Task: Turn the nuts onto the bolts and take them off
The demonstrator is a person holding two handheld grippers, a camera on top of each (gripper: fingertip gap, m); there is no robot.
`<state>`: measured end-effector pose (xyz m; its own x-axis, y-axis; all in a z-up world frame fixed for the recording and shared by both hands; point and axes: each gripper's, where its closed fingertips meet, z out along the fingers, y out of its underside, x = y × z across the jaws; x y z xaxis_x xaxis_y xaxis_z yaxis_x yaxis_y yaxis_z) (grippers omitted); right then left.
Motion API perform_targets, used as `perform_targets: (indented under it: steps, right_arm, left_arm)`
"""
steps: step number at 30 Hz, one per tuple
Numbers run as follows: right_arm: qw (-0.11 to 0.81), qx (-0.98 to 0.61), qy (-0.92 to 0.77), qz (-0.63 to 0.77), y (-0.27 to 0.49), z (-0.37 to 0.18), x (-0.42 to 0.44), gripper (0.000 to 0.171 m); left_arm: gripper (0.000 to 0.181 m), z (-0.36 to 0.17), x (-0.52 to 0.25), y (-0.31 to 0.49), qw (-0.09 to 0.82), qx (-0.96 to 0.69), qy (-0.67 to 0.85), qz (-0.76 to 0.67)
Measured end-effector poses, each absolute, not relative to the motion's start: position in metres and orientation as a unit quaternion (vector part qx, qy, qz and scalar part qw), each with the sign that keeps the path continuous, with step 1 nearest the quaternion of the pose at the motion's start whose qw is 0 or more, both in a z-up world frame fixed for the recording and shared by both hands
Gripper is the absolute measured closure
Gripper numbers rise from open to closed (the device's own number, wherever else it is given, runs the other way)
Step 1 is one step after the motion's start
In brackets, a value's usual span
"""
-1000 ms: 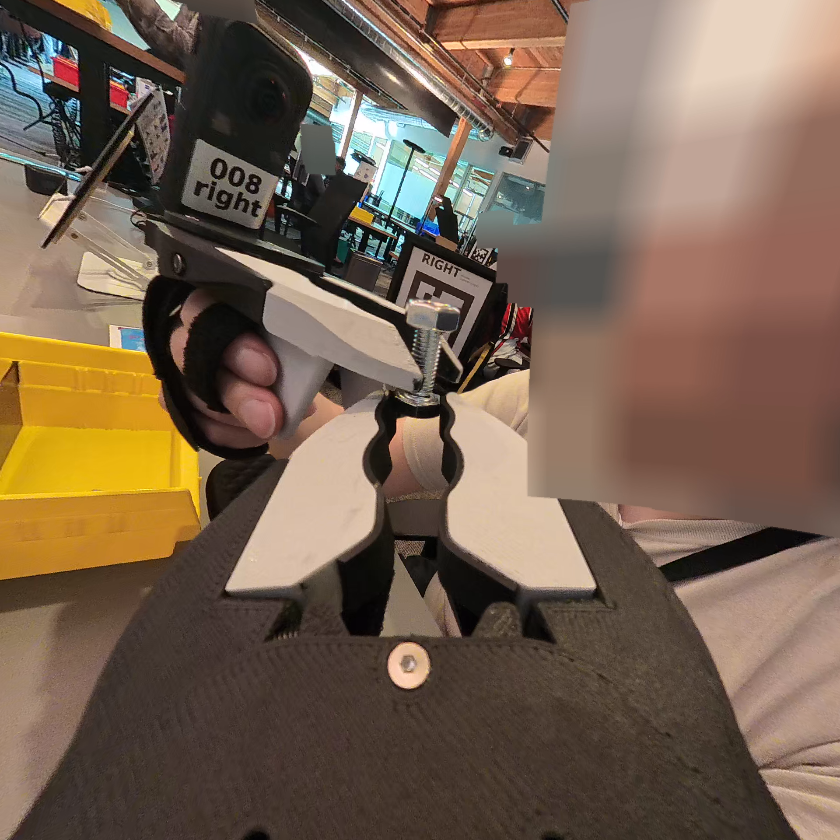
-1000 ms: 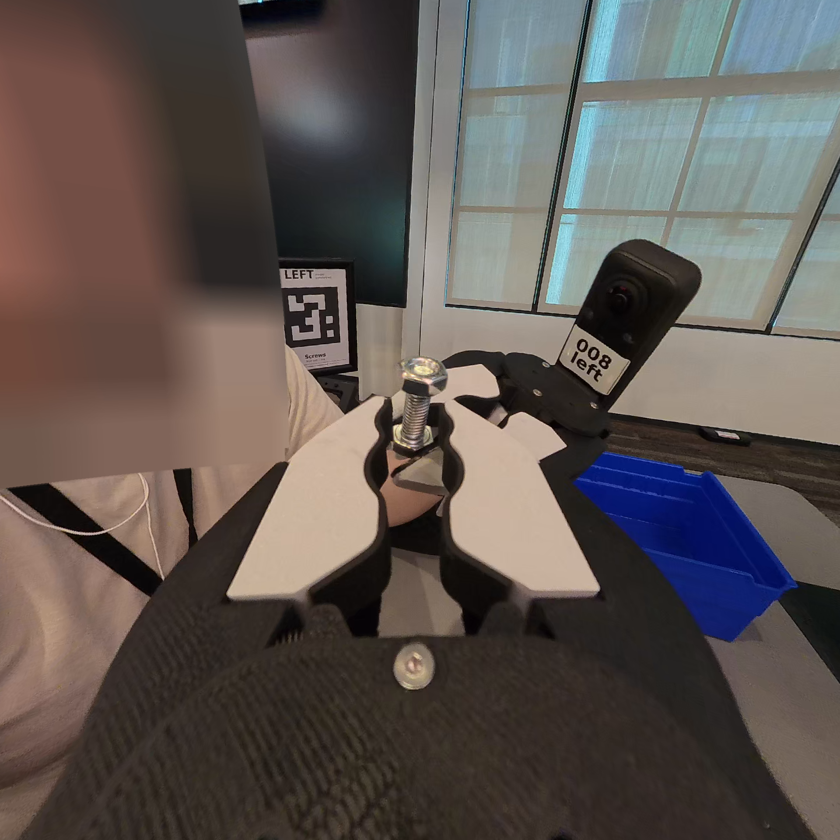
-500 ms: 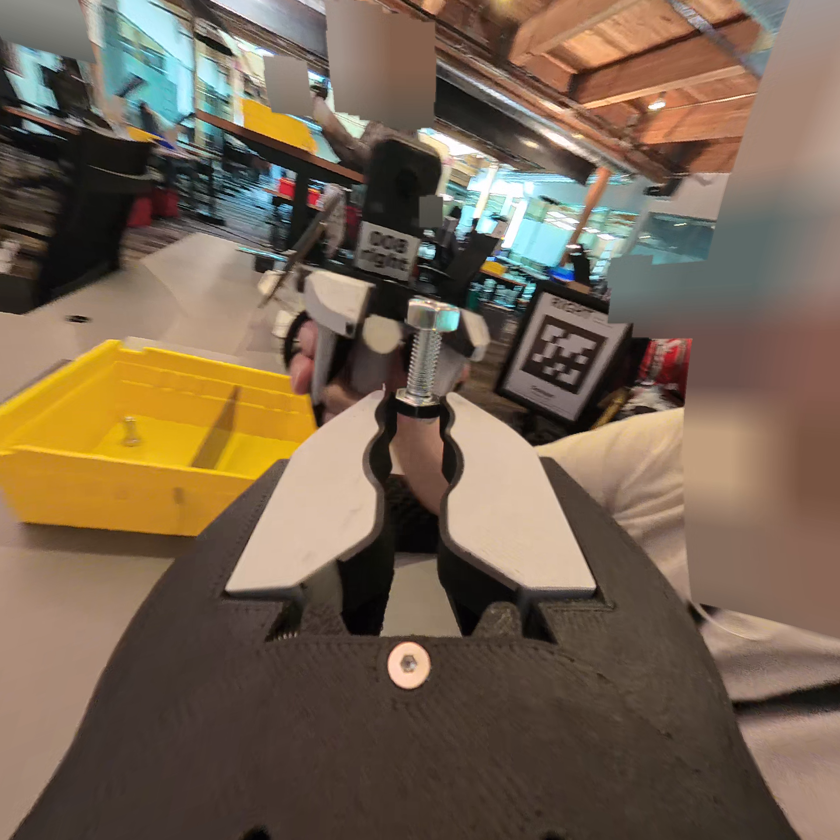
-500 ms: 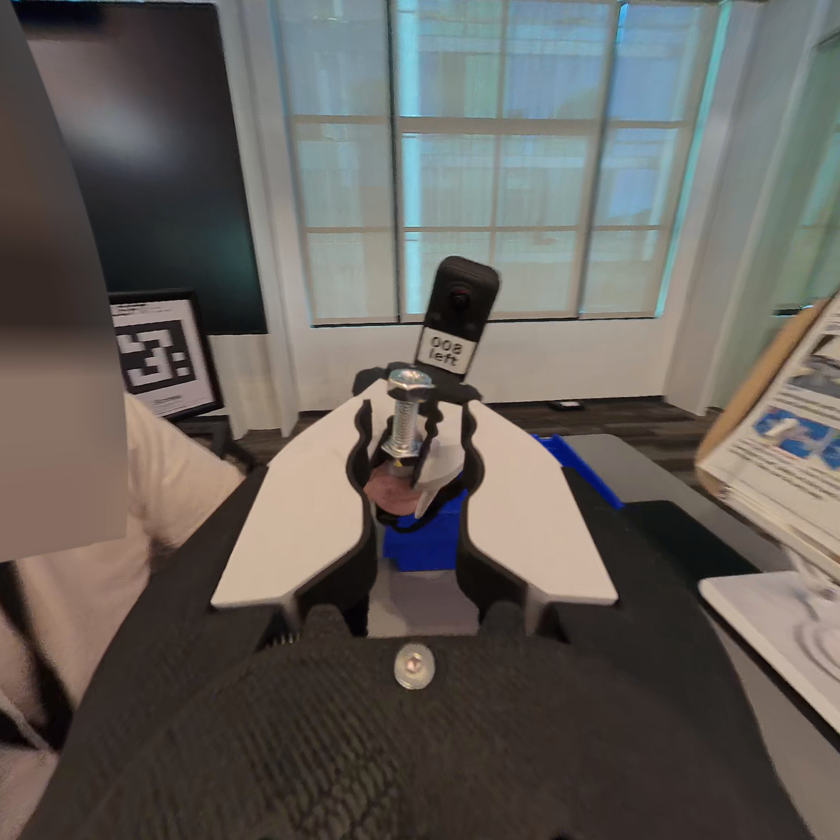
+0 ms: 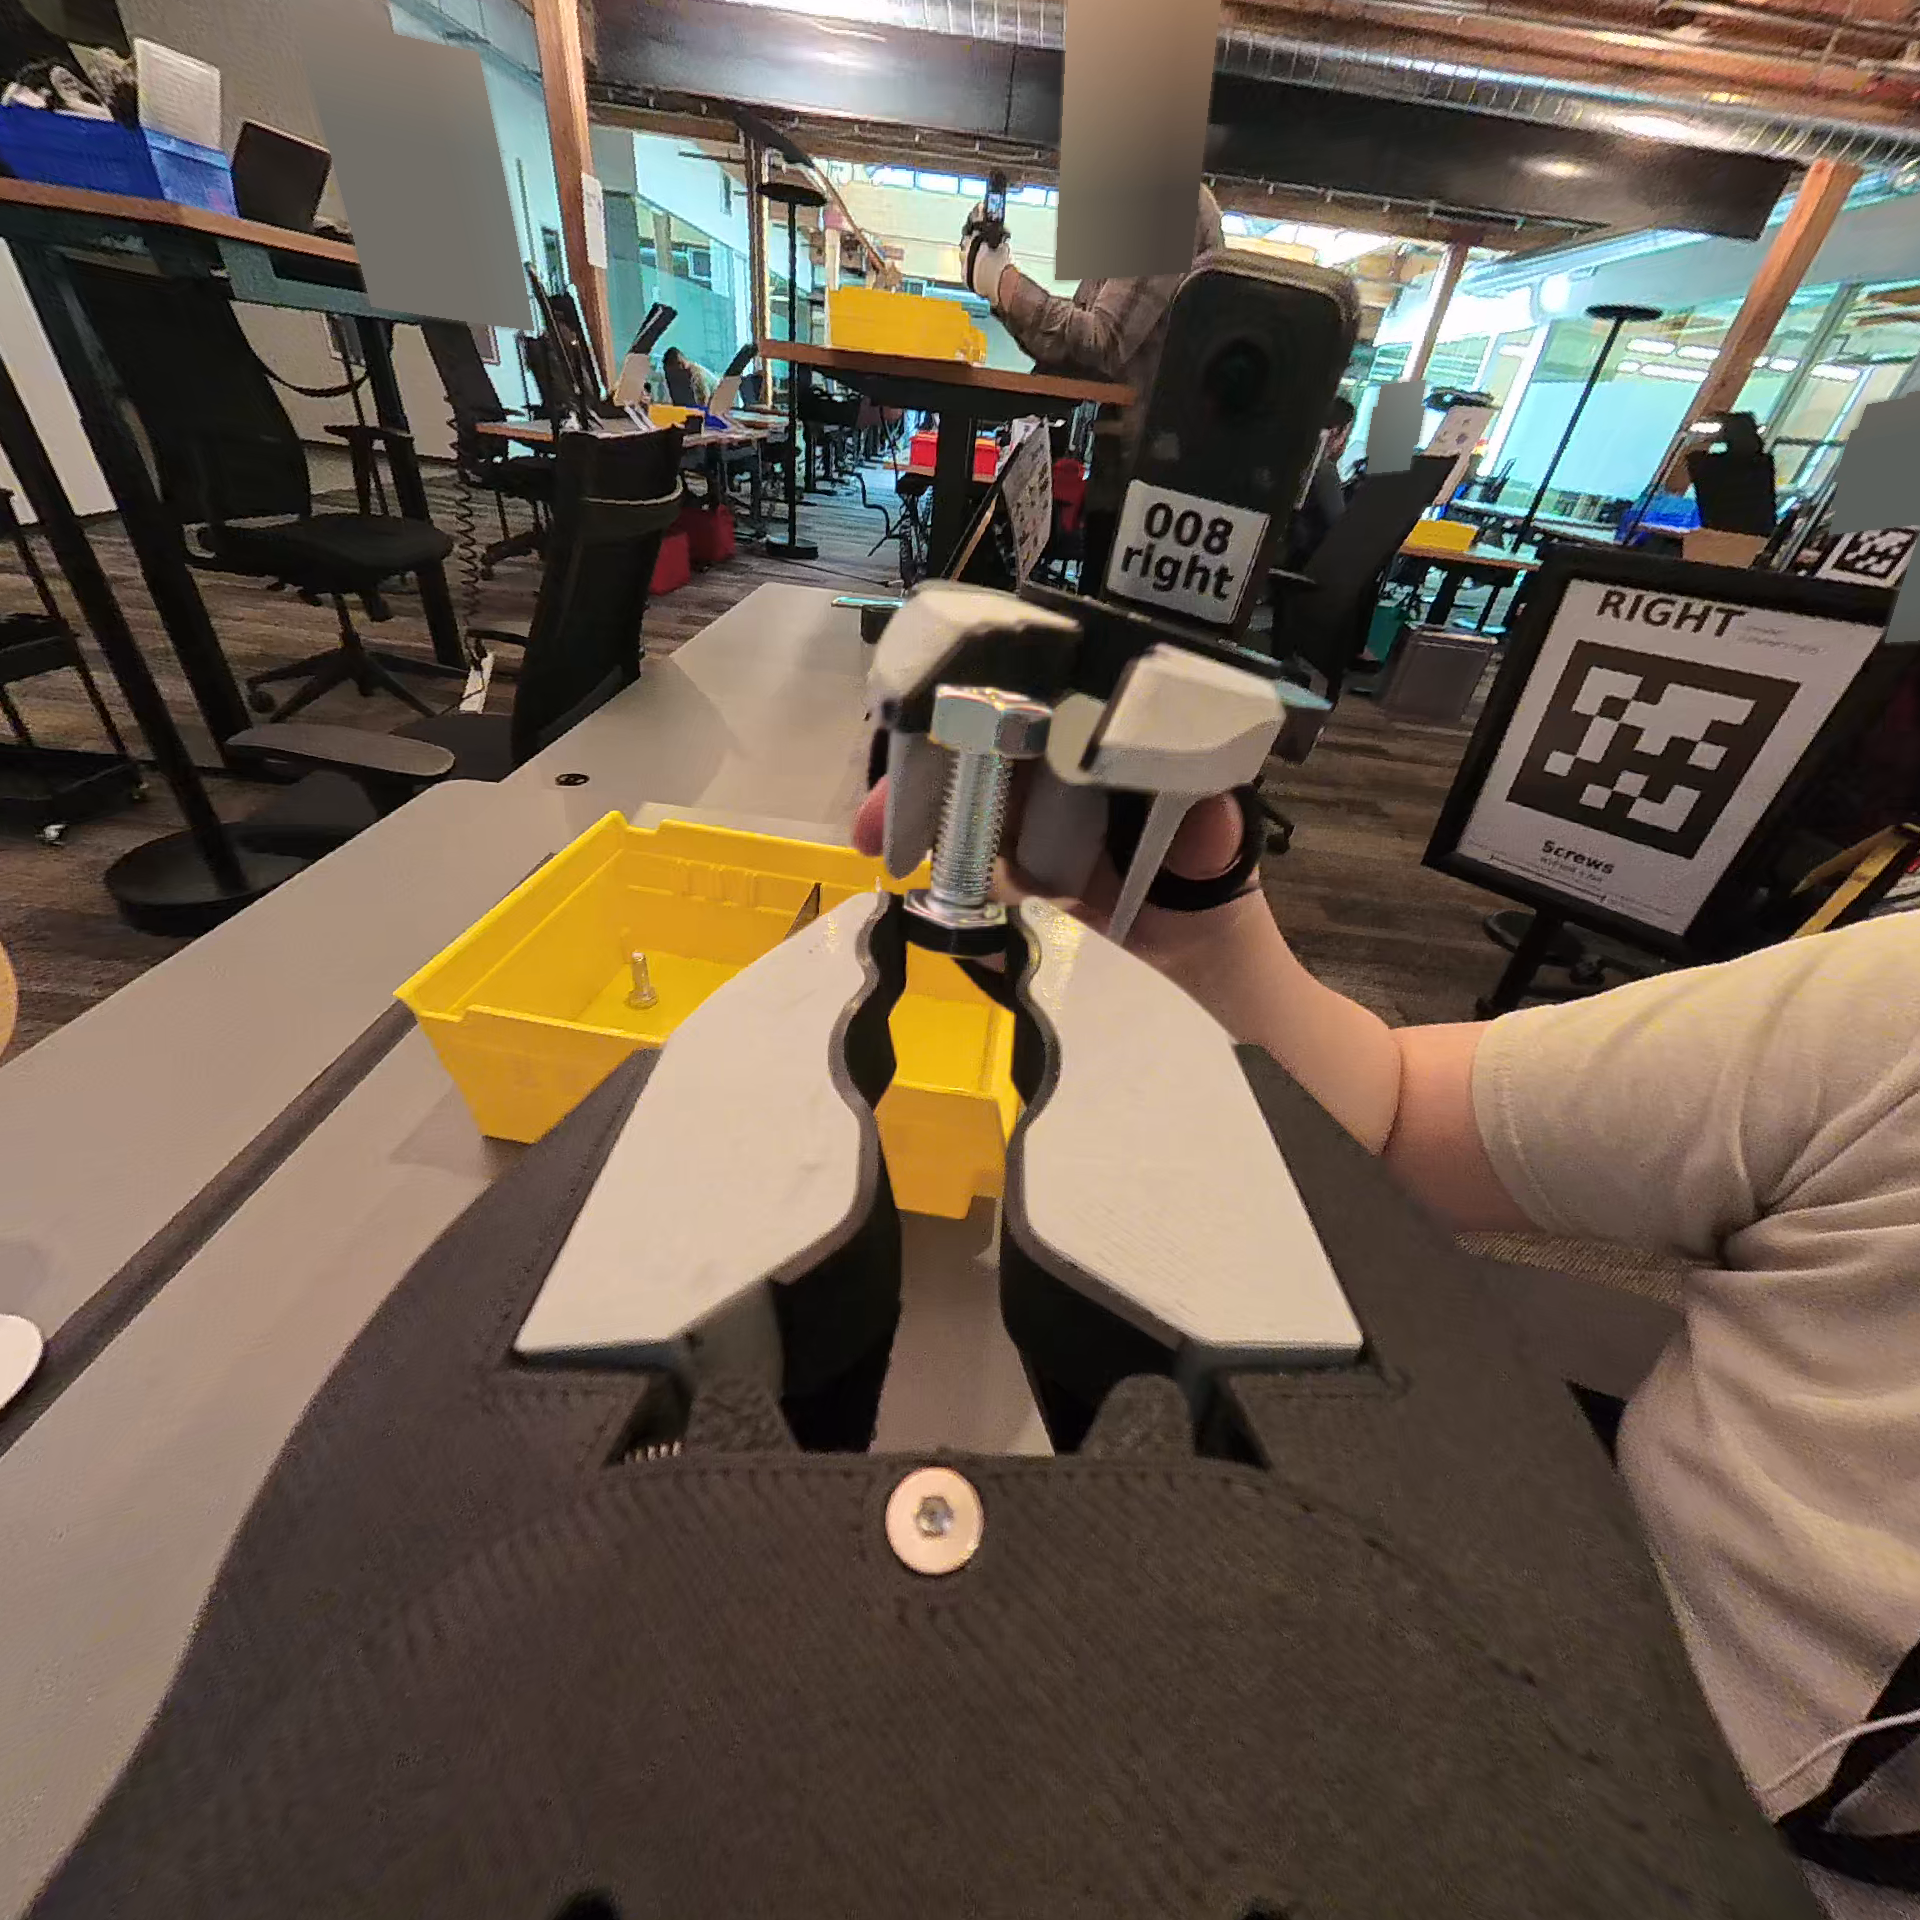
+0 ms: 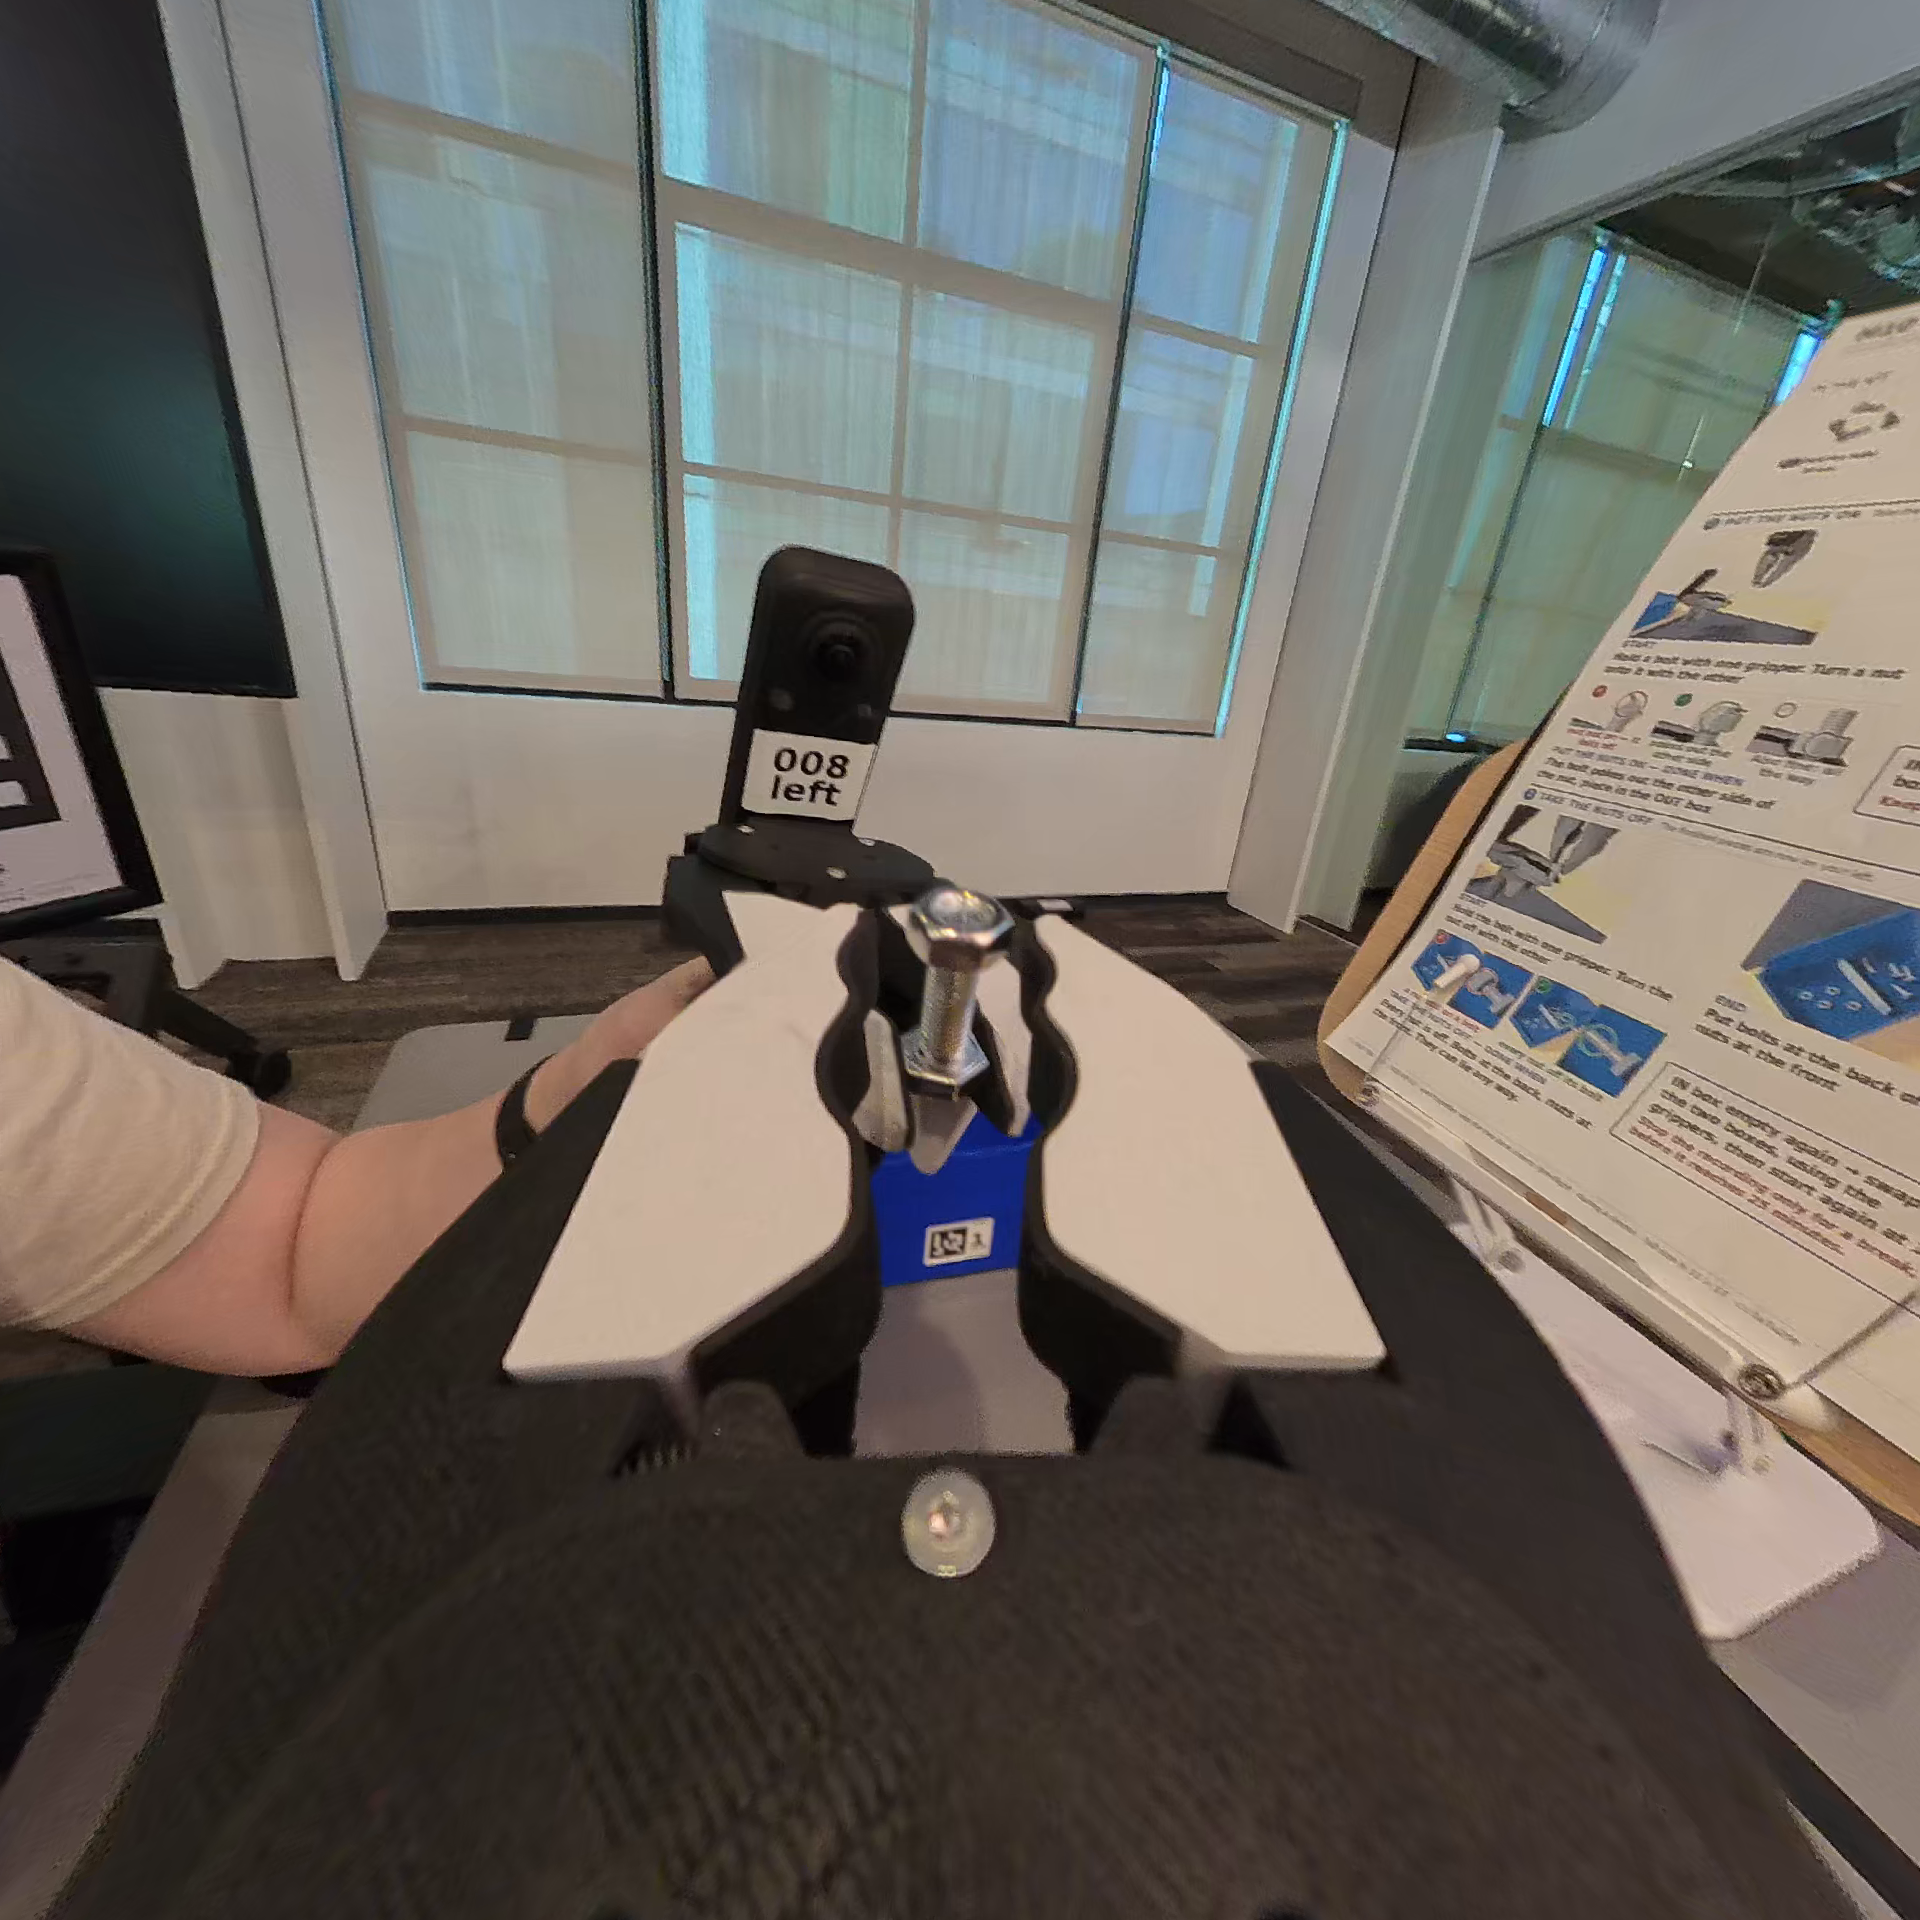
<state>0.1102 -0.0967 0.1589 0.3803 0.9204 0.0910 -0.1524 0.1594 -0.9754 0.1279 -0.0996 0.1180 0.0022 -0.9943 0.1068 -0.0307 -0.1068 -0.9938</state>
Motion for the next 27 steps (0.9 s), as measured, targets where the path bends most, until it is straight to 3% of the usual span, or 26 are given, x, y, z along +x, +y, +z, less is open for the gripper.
perform_targets:
  steps: [6,14,18,27]
  right_arm:
    - [0.613,-0.485,-0.417,0.464,-0.109,0.158,0.116,0.152]
    - [0.462,-0.322,-0.537,0.628,-0.172,0.142,0.124,0.152]
    - [0.479,-0.333,-0.511,0.632,-0.163,0.147,0.124,0.151]
    - [0.682,-0.468,-0.380,0.415,-0.098,0.168,0.125,0.136]
  left_arm:
    - [0.163,0.115,0.133,-0.113,0.439,-0.517,0.508,-0.530]
    - [0.163,0.097,0.137,-0.186,0.228,-0.439,0.605,-0.624]
    - [0.163,0.101,0.140,-0.177,0.273,-0.447,0.598,-0.607]
    - [0.163,0.116,0.131,-0.099,0.476,-0.541,0.483,-0.498]
